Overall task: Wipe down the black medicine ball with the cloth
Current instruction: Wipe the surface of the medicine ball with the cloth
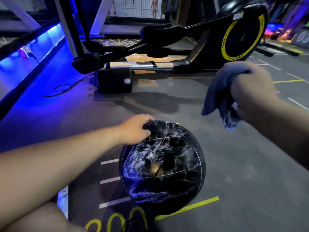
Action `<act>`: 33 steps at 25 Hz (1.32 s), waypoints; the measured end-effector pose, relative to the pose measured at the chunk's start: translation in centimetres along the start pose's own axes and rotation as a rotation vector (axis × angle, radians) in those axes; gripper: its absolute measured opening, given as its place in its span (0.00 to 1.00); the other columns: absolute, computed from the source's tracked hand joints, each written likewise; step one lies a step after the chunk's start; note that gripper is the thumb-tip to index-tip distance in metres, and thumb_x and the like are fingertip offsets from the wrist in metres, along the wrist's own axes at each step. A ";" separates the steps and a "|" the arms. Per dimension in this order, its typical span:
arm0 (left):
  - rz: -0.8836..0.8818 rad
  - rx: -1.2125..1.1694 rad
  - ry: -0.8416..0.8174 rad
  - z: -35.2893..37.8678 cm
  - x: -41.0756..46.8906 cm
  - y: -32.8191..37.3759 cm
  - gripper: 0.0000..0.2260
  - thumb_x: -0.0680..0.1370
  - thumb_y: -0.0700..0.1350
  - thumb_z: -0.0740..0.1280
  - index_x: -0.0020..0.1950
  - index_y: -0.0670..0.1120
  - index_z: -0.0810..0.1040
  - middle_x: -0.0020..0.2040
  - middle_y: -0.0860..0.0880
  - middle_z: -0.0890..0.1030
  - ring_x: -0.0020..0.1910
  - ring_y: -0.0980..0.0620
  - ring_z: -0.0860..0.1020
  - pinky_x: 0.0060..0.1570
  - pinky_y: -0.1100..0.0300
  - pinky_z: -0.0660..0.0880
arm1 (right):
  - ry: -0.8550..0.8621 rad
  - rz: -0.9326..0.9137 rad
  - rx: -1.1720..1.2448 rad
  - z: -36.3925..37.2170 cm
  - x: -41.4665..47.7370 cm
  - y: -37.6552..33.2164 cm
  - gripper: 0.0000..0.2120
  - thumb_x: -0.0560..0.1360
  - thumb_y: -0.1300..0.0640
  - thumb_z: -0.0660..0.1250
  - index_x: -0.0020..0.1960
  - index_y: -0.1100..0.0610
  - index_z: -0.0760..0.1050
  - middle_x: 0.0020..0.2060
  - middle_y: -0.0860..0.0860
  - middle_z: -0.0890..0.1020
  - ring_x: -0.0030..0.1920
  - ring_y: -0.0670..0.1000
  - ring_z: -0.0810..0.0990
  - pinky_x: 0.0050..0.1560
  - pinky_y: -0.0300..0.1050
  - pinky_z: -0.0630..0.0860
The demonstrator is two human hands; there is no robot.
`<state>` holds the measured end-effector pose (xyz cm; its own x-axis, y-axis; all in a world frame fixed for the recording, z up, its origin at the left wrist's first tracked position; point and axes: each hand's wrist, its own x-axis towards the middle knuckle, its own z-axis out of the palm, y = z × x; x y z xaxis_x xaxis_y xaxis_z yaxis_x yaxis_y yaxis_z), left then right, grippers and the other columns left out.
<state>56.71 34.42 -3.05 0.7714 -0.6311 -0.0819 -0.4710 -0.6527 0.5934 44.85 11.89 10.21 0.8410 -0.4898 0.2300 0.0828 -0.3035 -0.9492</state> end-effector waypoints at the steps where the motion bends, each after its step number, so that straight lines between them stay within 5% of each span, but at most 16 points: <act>1: 0.014 0.095 -0.110 0.5 -0.2 -0.4 0.25 0.76 0.41 0.69 0.72 0.51 0.68 0.70 0.50 0.73 0.69 0.49 0.71 0.68 0.60 0.66 | -0.089 -0.042 -0.085 1.1 -0.8 0.8 0.15 0.61 0.65 0.56 0.43 0.71 0.75 0.26 0.58 0.82 0.23 0.58 0.78 0.19 0.51 0.75; 4: 0.022 0.177 -0.263 0.4 -0.2 -1.0 0.38 0.74 0.48 0.72 0.79 0.55 0.54 0.77 0.53 0.62 0.75 0.52 0.63 0.69 0.65 0.58 | -0.365 -0.222 -0.514 3.6 -3.5 6.4 0.19 0.65 0.67 0.64 0.55 0.57 0.79 0.46 0.54 0.83 0.47 0.50 0.82 0.41 0.45 0.78; 6: 0.036 0.131 -0.230 0.3 0.2 -1.4 0.36 0.73 0.50 0.73 0.77 0.56 0.60 0.74 0.54 0.68 0.72 0.53 0.67 0.71 0.61 0.62 | -0.839 -0.253 -1.007 4.1 -4.9 9.6 0.32 0.67 0.59 0.68 0.70 0.49 0.68 0.70 0.60 0.67 0.73 0.59 0.64 0.65 0.53 0.70; 8: 0.039 0.065 -0.177 0.5 0.4 -1.8 0.27 0.76 0.49 0.71 0.73 0.56 0.68 0.69 0.54 0.73 0.69 0.55 0.71 0.70 0.59 0.65 | -1.008 -0.049 -0.946 3.8 -5.2 10.2 0.40 0.69 0.49 0.72 0.76 0.45 0.57 0.77 0.54 0.54 0.78 0.57 0.49 0.74 0.53 0.58; 11: -0.021 -0.154 -0.091 1.0 0.3 -1.9 0.13 0.78 0.42 0.69 0.61 0.51 0.78 0.61 0.50 0.80 0.64 0.54 0.76 0.62 0.67 0.69 | -0.715 -0.044 -0.644 4.2 -4.5 10.3 0.41 0.68 0.43 0.75 0.74 0.49 0.60 0.72 0.51 0.68 0.73 0.52 0.66 0.72 0.50 0.64; 14: -0.037 -0.065 -0.054 0.7 0.4 -1.7 0.02 0.76 0.45 0.71 0.47 0.51 0.80 0.52 0.48 0.85 0.56 0.52 0.81 0.55 0.66 0.72 | -0.630 -0.043 -0.872 5.7 -4.8 12.6 0.55 0.62 0.28 0.68 0.78 0.51 0.48 0.79 0.54 0.47 0.78 0.55 0.43 0.76 0.60 0.51; 16: -0.017 0.059 -0.051 0.7 0.8 -1.9 0.03 0.76 0.48 0.71 0.44 0.50 0.81 0.52 0.49 0.85 0.55 0.50 0.81 0.59 0.57 0.75 | -0.499 -0.101 -0.769 6.7 -5.3 14.9 0.56 0.59 0.22 0.62 0.77 0.51 0.55 0.79 0.52 0.50 0.78 0.52 0.45 0.76 0.57 0.50; 19: -0.008 -0.031 0.002 2.0 1.2 -2.4 0.04 0.78 0.46 0.68 0.43 0.50 0.79 0.62 0.49 0.80 0.65 0.50 0.76 0.67 0.56 0.69 | -0.295 -0.167 -0.638 7.1 -5.6 16.8 0.36 0.69 0.33 0.62 0.72 0.51 0.68 0.76 0.51 0.61 0.77 0.52 0.54 0.76 0.51 0.53; 21: -0.007 -0.148 0.026 2.8 1.4 -2.2 0.04 0.80 0.43 0.66 0.51 0.48 0.80 0.58 0.53 0.80 0.60 0.52 0.77 0.61 0.63 0.68 | -0.242 -0.206 -0.610 7.3 -5.3 17.2 0.24 0.77 0.46 0.64 0.69 0.53 0.71 0.74 0.52 0.64 0.76 0.53 0.58 0.76 0.49 0.54; 24: -0.025 -0.137 0.000 2.5 2.5 -2.2 0.09 0.79 0.43 0.67 0.56 0.40 0.80 0.51 0.53 0.77 0.52 0.56 0.74 0.44 0.68 0.68 | -0.142 -0.120 -0.626 8.3 -5.5 17.1 0.19 0.80 0.56 0.61 0.70 0.58 0.70 0.74 0.56 0.65 0.75 0.55 0.60 0.76 0.50 0.55; 27: -0.051 -0.206 -0.026 2.5 2.9 -2.6 0.06 0.79 0.43 0.67 0.52 0.42 0.81 0.50 0.53 0.77 0.49 0.57 0.73 0.42 0.73 0.66 | 0.032 -0.161 -0.829 11.5 -9.1 16.7 0.22 0.76 0.58 0.55 0.67 0.62 0.73 0.71 0.62 0.69 0.73 0.64 0.64 0.72 0.62 0.60; 30: -0.025 -0.244 -0.019 2.8 2.9 -2.7 0.04 0.79 0.39 0.66 0.48 0.44 0.81 0.45 0.50 0.79 0.44 0.56 0.72 0.44 0.63 0.69 | -0.226 -0.540 -1.103 15.2 -14.2 16.7 0.28 0.70 0.54 0.53 0.66 0.63 0.74 0.70 0.62 0.71 0.73 0.63 0.63 0.69 0.66 0.58; 33: 0.000 -0.186 -0.034 2.0 2.8 -2.8 0.09 0.79 0.36 0.63 0.52 0.43 0.83 0.47 0.51 0.83 0.44 0.58 0.75 0.41 0.71 0.70 | -0.416 -0.744 -1.165 14.9 -14.0 16.6 0.27 0.71 0.49 0.61 0.67 0.59 0.75 0.70 0.56 0.72 0.73 0.58 0.66 0.68 0.64 0.66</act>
<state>59.31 33.67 -6.58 0.7548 -0.6471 -0.1070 -0.3813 -0.5657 0.7312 42.42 25.89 -11.99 0.9065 0.2828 0.3134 0.2582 -0.9588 0.1184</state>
